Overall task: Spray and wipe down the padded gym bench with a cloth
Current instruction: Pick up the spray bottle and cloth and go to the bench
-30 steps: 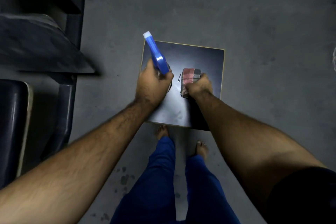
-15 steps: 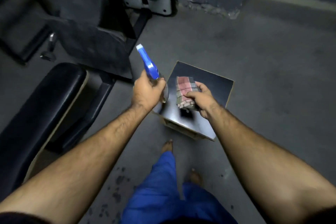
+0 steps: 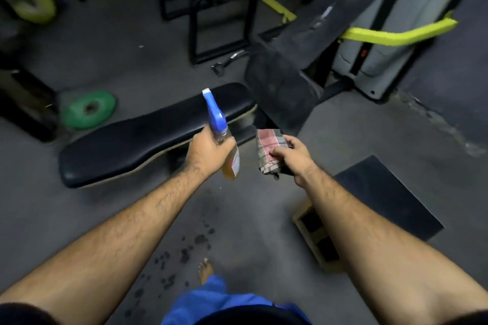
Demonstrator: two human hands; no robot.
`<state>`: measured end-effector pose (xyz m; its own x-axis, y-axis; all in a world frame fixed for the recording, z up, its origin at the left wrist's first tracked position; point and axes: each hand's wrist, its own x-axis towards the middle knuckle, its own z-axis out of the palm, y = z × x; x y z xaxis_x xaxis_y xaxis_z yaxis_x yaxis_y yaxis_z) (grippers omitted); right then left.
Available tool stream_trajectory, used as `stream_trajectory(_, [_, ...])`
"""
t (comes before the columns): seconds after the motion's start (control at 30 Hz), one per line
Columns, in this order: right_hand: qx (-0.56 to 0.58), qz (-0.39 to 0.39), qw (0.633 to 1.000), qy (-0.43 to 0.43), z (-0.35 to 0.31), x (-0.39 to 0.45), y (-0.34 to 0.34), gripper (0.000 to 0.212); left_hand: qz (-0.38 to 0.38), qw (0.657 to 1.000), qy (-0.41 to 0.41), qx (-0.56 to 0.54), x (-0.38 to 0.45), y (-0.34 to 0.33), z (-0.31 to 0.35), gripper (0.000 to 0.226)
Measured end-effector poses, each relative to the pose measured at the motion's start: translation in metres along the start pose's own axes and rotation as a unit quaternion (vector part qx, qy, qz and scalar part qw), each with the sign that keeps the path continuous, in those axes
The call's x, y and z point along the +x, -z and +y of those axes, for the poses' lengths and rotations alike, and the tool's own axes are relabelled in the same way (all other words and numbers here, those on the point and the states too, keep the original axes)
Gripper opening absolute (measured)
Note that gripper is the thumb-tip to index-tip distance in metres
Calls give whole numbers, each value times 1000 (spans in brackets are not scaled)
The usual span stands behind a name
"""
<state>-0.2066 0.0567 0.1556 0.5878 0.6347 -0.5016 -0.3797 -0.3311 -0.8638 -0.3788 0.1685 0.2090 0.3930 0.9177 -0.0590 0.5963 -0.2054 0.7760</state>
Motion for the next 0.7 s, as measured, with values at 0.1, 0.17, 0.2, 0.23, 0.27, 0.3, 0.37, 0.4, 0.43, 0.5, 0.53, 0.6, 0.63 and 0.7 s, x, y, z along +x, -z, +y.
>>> stream_trajectory(0.1, [-49,-42,998,9,-4,17,-72,42,37,999,29,2,19,52,-44,27])
stream_trajectory(0.17, [-72,-47,996,20,-7,29,-120,42,56,997,49,6,35,85,-76,28])
stream_trajectory(0.2, [-80,-51,995,23,-7,36,-143,40,65,996,58,7,44,101,-91,26])
stream_trajectory(0.23, [-88,-54,994,24,-8,41,-165,37,72,995,66,7,53,115,-105,24])
stream_trajectory(0.27, [-96,-58,993,25,-9,46,-184,34,79,994,70,7,61,128,-117,22])
stream_trajectory(0.3, [-103,-61,992,26,-11,50,-201,32,86,994,72,5,68,139,-127,20])
stream_trajectory(0.37, [-111,-67,991,27,-17,59,-234,32,104,992,69,-2,83,160,-143,19])
stream_trajectory(0.4, [-117,-69,990,27,-20,64,-248,33,113,991,66,-5,92,169,-150,19])
stream_trajectory(0.43, [-125,-71,989,28,-24,70,-261,34,119,991,65,-6,101,177,-156,20])
stream_trajectory(0.5, [-140,-78,987,27,-29,87,-285,35,129,989,68,-8,120,188,-166,22])
stream_trajectory(0.53, [-146,-80,986,27,-31,99,-296,36,134,988,76,-12,129,192,-171,23])
stream_trajectory(0.6, [-159,-78,984,27,-34,124,-317,38,138,986,90,-27,150,196,-181,24])
stream_trajectory(0.63, [-166,-76,983,25,-34,139,-327,40,137,986,95,-30,161,197,-186,25])
stream_trajectory(0.7, [-176,-75,981,17,-35,170,-343,39,131,986,101,-22,188,195,-198,24])
